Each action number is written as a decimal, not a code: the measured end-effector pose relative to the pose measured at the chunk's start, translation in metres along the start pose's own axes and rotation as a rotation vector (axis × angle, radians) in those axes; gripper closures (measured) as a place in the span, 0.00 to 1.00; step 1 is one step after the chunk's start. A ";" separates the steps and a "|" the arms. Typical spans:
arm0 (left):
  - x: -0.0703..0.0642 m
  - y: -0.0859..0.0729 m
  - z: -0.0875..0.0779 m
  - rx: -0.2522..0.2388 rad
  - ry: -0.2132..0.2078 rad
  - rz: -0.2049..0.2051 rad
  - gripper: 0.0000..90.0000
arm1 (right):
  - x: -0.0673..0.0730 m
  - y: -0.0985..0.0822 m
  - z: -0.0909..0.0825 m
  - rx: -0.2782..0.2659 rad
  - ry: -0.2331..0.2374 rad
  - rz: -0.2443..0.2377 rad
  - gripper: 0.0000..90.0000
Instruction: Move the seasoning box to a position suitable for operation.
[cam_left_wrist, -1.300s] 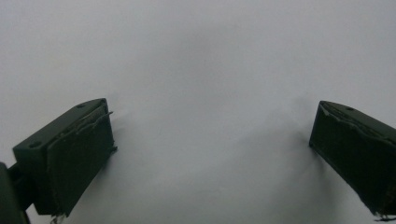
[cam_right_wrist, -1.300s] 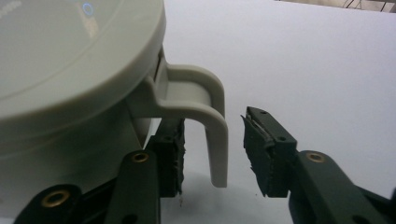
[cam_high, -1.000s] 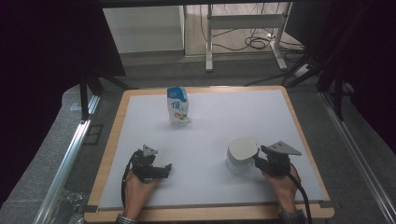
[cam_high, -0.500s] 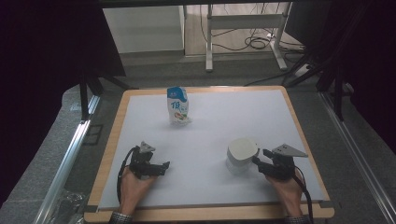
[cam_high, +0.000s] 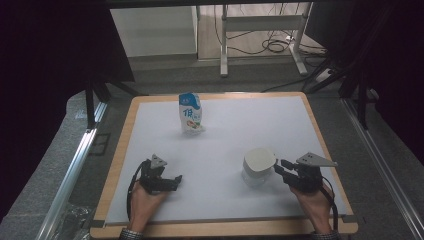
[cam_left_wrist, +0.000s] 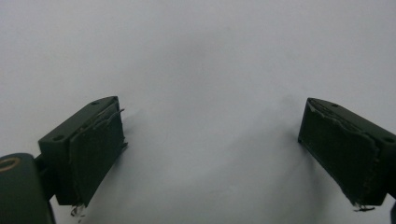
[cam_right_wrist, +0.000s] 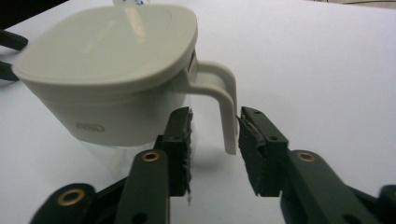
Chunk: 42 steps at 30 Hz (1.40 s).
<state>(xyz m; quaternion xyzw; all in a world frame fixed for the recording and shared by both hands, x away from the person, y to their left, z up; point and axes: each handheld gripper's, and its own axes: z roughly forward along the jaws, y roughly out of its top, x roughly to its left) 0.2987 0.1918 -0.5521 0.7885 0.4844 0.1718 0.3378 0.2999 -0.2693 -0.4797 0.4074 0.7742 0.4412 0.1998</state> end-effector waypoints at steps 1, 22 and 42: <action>0.000 0.000 0.000 0.000 -0.001 0.000 0.07 | 0.000 0.002 -0.001 0.003 0.000 -0.002 0.76; -0.001 -0.001 0.000 -0.007 0.002 0.002 0.07 | -0.010 0.041 -0.002 0.026 0.045 -0.011 0.99; -0.001 -0.001 0.001 -0.010 0.002 -0.001 0.07 | 0.003 0.062 0.003 0.021 0.102 -0.064 0.99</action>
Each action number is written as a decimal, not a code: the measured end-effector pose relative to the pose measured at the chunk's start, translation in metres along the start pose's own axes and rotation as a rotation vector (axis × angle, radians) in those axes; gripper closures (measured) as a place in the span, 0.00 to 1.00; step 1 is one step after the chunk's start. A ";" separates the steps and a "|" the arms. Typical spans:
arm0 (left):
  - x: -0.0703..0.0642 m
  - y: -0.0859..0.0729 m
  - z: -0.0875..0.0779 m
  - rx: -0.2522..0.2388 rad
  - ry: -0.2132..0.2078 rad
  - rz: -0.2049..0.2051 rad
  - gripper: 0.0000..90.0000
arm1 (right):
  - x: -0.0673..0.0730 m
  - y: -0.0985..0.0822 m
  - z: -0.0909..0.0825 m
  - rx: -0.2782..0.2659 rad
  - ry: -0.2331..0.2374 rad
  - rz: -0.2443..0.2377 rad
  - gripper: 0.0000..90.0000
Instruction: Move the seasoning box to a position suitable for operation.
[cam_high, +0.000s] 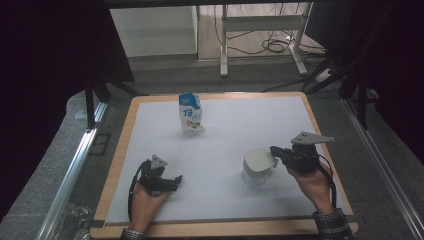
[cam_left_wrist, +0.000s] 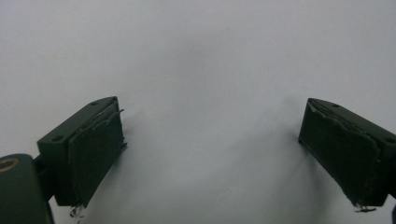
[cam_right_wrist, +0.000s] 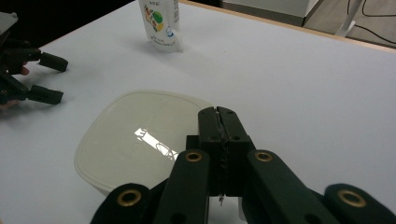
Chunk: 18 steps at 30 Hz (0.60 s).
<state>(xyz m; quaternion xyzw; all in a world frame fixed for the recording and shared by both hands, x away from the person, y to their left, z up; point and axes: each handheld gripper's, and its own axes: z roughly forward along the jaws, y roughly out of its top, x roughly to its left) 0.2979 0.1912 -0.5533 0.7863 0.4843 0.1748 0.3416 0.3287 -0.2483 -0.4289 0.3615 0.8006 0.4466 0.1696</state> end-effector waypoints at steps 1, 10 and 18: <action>0.000 0.000 0.000 0.001 0.000 0.001 0.07 | 0.000 0.000 0.000 0.001 -0.001 -0.002 0.99; 0.000 0.000 0.000 0.002 0.000 0.001 0.07 | 0.001 -0.001 0.001 0.005 -0.007 -0.014 0.99; 0.000 0.000 0.000 0.002 0.000 0.001 0.07 | 0.001 -0.001 0.001 0.001 -0.018 -0.022 1.00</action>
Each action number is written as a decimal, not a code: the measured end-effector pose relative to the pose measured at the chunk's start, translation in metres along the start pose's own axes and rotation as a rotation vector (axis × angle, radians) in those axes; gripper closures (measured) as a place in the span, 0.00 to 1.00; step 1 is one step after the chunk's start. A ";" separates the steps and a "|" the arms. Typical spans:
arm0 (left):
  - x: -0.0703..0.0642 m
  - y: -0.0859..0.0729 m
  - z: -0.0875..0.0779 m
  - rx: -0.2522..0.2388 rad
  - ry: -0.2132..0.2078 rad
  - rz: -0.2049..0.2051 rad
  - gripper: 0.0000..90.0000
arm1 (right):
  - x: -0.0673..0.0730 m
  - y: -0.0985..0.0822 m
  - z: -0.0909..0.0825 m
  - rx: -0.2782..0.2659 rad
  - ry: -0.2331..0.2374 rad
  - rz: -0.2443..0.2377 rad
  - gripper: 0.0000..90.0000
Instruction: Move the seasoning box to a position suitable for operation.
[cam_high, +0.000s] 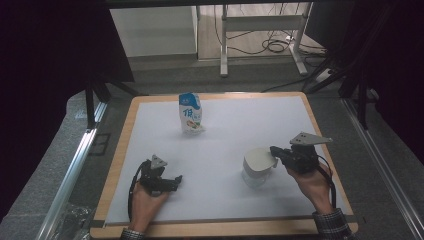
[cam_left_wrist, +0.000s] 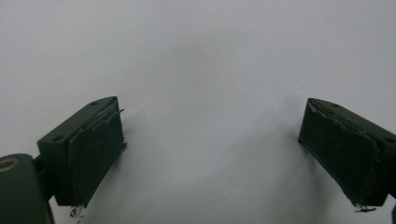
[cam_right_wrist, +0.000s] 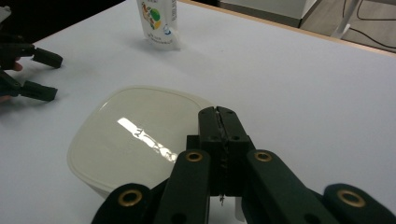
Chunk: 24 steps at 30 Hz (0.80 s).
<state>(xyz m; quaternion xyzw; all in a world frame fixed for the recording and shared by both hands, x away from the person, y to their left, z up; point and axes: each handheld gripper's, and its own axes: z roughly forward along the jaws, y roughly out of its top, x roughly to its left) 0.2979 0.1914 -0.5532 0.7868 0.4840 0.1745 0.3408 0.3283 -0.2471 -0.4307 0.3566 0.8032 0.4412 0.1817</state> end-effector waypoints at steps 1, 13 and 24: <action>0.000 0.000 0.000 0.000 0.000 0.000 0.07 | 0.000 0.000 0.000 0.000 0.000 0.000 1.00; 0.000 0.000 0.000 0.001 0.000 0.001 0.07 | -0.001 -0.001 0.000 -0.005 0.000 0.002 1.00; 0.000 0.000 0.000 -0.001 0.001 -0.001 0.07 | -0.003 -0.002 0.000 -0.007 -0.008 0.004 1.00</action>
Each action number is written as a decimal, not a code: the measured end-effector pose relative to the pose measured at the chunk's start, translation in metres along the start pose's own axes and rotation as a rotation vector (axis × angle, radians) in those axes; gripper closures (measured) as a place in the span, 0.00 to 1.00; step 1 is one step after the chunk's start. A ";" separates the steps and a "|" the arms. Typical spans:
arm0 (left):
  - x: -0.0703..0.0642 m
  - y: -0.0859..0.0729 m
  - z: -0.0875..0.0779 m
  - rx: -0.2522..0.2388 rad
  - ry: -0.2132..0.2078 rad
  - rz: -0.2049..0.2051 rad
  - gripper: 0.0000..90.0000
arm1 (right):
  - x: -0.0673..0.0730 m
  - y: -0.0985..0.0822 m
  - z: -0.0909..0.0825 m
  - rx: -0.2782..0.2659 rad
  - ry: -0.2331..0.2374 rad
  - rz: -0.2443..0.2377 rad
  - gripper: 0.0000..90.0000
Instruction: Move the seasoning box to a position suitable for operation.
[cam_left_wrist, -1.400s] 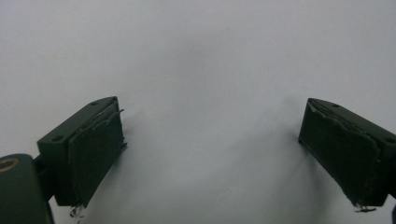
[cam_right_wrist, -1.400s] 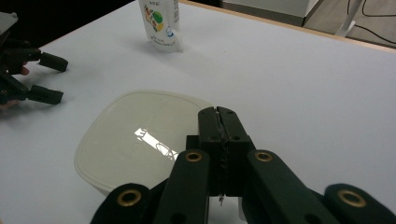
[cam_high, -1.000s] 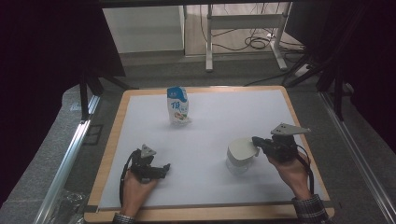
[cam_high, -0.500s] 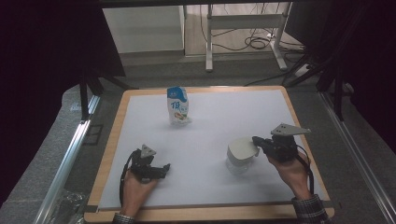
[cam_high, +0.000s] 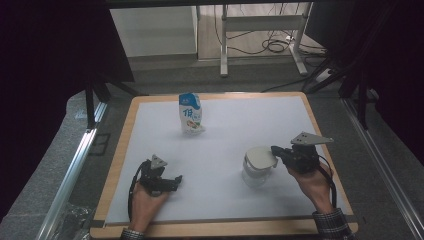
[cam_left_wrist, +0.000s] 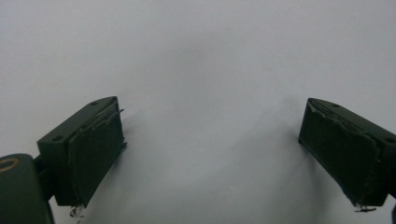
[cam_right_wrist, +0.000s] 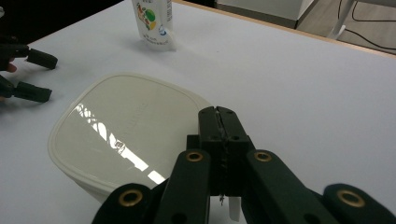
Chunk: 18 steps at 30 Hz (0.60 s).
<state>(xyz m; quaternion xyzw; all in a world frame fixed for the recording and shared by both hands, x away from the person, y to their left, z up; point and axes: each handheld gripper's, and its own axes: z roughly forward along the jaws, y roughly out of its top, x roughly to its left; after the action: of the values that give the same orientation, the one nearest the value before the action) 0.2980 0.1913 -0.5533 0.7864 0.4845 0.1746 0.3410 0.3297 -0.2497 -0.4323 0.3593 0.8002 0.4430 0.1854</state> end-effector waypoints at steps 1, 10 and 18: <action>0.000 0.000 0.000 0.000 0.000 0.000 0.07 | 0.000 0.000 0.000 -0.001 0.001 0.001 1.00; 0.000 0.000 0.000 0.000 0.000 0.000 0.07 | -0.003 -0.001 0.001 0.001 -0.011 0.008 1.00; 0.000 0.000 0.000 0.002 0.000 0.003 0.07 | -0.006 -0.006 0.003 0.016 -0.026 0.010 1.00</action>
<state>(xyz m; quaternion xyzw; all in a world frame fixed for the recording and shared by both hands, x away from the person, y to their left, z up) 0.2980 0.1915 -0.5532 0.7875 0.4836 0.1745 0.3400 0.3337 -0.2547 -0.4391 0.3704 0.7993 0.4328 0.1911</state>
